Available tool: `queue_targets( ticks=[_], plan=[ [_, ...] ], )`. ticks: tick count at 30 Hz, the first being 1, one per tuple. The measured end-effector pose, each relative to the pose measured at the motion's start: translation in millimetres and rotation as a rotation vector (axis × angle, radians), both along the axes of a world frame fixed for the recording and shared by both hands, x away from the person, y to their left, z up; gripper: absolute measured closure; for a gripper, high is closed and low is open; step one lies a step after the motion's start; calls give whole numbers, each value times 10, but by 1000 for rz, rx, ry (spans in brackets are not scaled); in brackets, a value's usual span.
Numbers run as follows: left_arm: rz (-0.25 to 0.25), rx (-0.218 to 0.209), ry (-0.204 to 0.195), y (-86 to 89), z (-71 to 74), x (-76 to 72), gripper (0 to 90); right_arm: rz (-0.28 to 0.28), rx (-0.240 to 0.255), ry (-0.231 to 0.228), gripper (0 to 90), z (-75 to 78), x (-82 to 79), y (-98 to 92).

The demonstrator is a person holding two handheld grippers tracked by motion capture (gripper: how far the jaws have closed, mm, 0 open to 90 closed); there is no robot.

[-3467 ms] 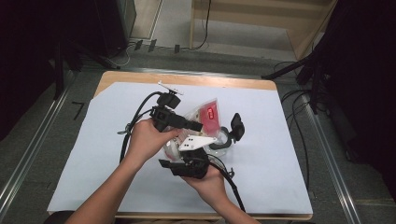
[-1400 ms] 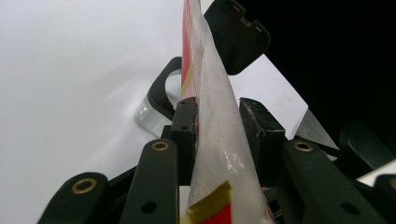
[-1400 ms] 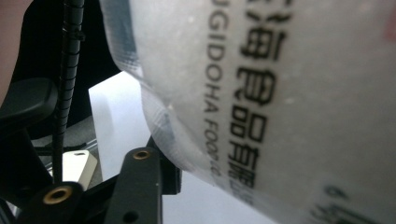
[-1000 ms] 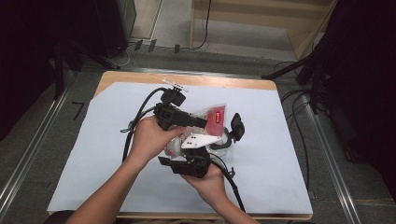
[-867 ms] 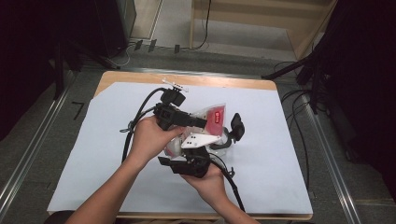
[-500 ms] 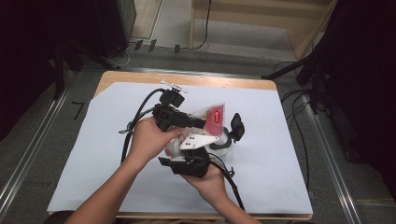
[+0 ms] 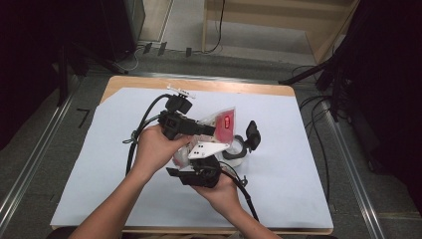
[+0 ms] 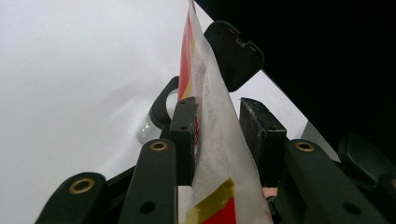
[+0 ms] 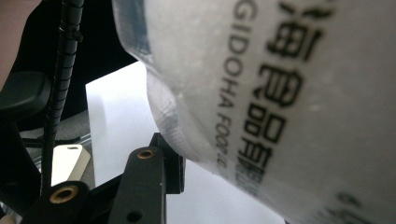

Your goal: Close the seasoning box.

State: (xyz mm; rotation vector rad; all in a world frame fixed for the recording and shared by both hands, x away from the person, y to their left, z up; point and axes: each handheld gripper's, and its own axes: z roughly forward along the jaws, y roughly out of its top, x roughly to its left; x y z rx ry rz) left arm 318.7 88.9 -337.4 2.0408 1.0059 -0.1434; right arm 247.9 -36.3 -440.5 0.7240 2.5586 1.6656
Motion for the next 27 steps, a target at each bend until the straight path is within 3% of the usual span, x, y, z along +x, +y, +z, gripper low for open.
queue_targets(
  ticks=[21, 27],
  plan=[
    [23, -9, 7, 64, -38, 2, 694, 22, -20, 6, 630, -10, 12, 50],
    [24, -4, 0, 47, -22, -14, 682, 21, -3, 31, 631, 0, 9, 41]
  ],
)
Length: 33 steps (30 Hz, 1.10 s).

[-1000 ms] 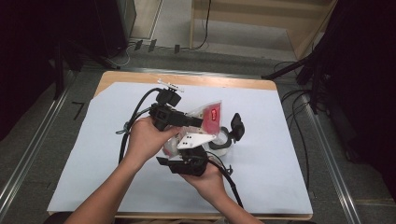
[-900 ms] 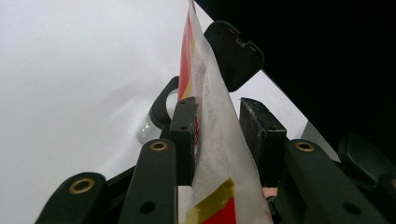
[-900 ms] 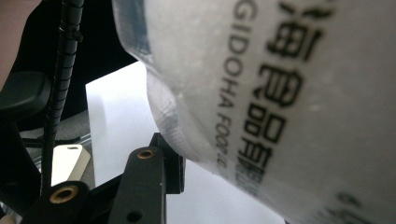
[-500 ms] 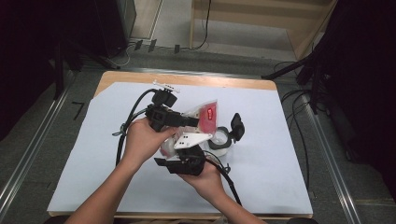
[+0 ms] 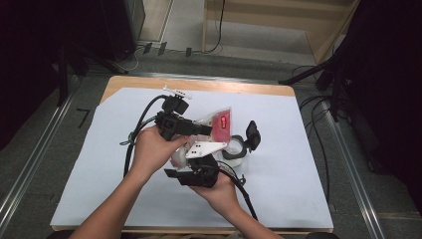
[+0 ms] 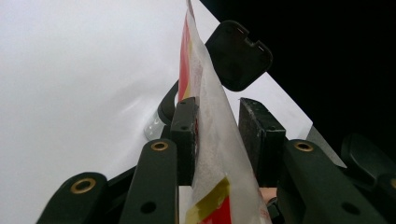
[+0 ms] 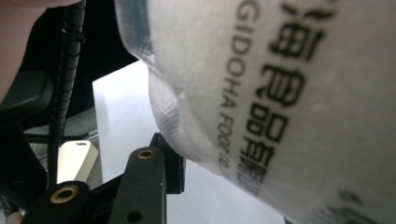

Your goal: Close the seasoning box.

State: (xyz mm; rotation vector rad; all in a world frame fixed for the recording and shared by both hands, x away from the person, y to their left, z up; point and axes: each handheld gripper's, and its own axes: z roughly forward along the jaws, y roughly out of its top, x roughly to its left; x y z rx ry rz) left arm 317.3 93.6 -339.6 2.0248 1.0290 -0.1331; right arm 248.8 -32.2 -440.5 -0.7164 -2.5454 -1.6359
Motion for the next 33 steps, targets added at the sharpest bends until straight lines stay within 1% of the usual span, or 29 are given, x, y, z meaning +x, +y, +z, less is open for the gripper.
queue_targets(
  ticks=[2, 5, 7, 8, 10, 13, 14, 15, 22, 25, 29, 33],
  plan=[
    [-2, -8, -4, -4, -5, -2, 682, 1, 2, -2, 630, -3, 0, -2],
    [-2, -5, -5, -7, -6, -1, 682, -1, 1, -8, 630, -5, 1, -4],
    [-4, 5, -7, -10, -2, -2, 681, -1, 2, -6, 630, -9, -1, -6],
    [-5, -4, -9, -16, -7, -3, 681, -2, 1, -9, 630, -10, -1, -8],
    [-5, -5, -7, -26, -7, -6, 681, -5, 0, -7, 630, -11, -3, -12],
    [-12, 2, -14, -35, -12, -2, 684, -9, -1, -11, 630, -21, -3, -15],
    [-15, 13, -10, -33, -5, -1, 684, -9, -2, -12, 630, -23, -3, -17],
    [-16, 13, -9, -34, -4, 0, 684, -10, -2, -11, 630, -23, -3, -17],
    [-15, -3, -6, -55, -7, 0, 682, -19, 4, -7, 630, -16, -14, -26],
    [-20, 14, -8, -56, -6, 3, 681, -23, 5, -6, 630, -22, -14, -28],
    [-22, 5, -2, -51, -21, 15, 680, -21, 1, 0, 630, -25, -11, -30],
    [-23, -1, -2, -53, -21, 15, 679, -28, 2, -5, 631, -25, -20, -31]
  ],
)
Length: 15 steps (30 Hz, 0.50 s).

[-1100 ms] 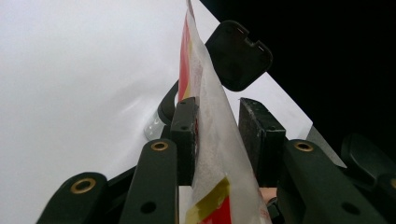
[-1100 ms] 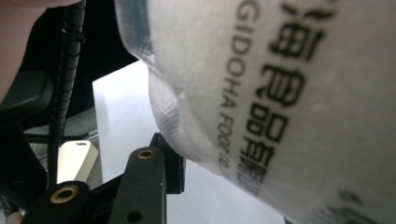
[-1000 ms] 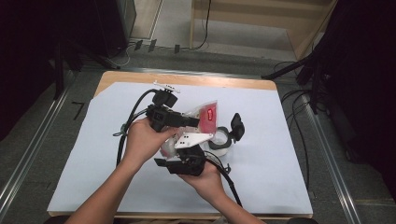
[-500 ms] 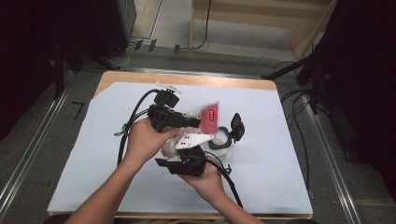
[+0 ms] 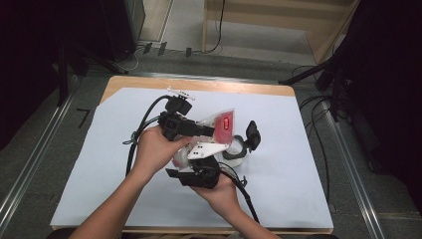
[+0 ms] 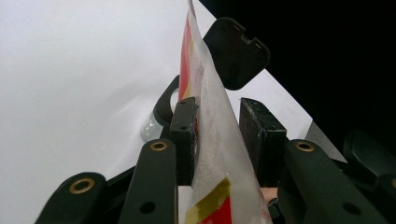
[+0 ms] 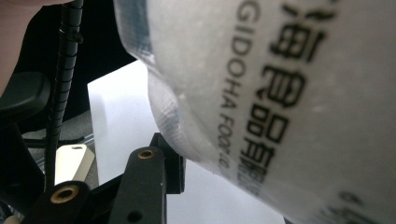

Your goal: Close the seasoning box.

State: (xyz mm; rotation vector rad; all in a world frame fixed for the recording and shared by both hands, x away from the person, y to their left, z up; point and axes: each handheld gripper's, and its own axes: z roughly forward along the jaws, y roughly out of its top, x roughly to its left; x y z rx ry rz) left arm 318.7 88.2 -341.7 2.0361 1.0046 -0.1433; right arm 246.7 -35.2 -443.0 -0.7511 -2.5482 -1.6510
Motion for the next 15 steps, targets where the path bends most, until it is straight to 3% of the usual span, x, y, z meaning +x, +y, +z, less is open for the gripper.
queue_targets(
  ticks=[15],
  plan=[
    [4, -3, 1, 10, 7, 0, 669, -1, -1, -1, 631, 16, -3, 0]
  ],
)
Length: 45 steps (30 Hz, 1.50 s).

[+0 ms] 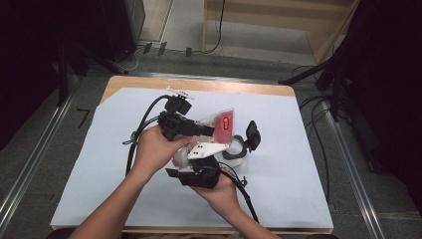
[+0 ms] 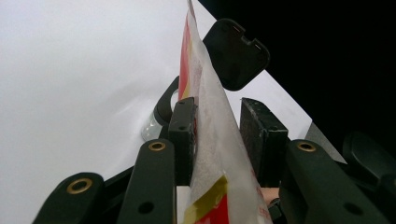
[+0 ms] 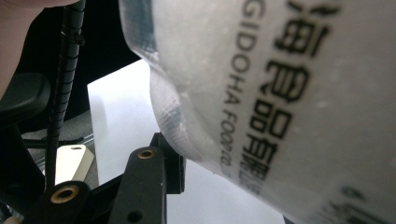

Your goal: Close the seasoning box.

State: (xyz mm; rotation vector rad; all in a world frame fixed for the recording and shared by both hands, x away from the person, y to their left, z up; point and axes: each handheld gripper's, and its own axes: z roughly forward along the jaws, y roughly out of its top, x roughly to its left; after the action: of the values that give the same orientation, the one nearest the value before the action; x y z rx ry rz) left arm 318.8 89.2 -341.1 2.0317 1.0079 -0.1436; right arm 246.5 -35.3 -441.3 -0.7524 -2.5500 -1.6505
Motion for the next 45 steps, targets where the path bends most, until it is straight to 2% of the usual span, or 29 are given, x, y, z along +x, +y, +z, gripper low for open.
queue_targets(
  ticks=[10, 19, 24, 25, 36, 45],
  plan=[
    [2, -10, 1, 6, -1, 3, 665, -2, 0, -4, 632, 13, -2, 0],
    [2, -17, 0, 3, -3, 3, 655, -2, 8, 11, 632, 28, -3, -1],
    [1, -7, 0, -1, 1, 1, 650, -3, 10, 17, 632, 33, -4, -7],
    [4, -21, 1, -4, -8, 3, 646, -3, 10, 18, 632, 34, -3, -7],
    [0, -3, -7, -14, -22, 0, 643, 0, 3, 14, 632, 17, 11, -10],
    [1, -5, -7, -16, -28, 4, 644, -1, 4, 16, 632, 9, 15, -11]
  ],
)
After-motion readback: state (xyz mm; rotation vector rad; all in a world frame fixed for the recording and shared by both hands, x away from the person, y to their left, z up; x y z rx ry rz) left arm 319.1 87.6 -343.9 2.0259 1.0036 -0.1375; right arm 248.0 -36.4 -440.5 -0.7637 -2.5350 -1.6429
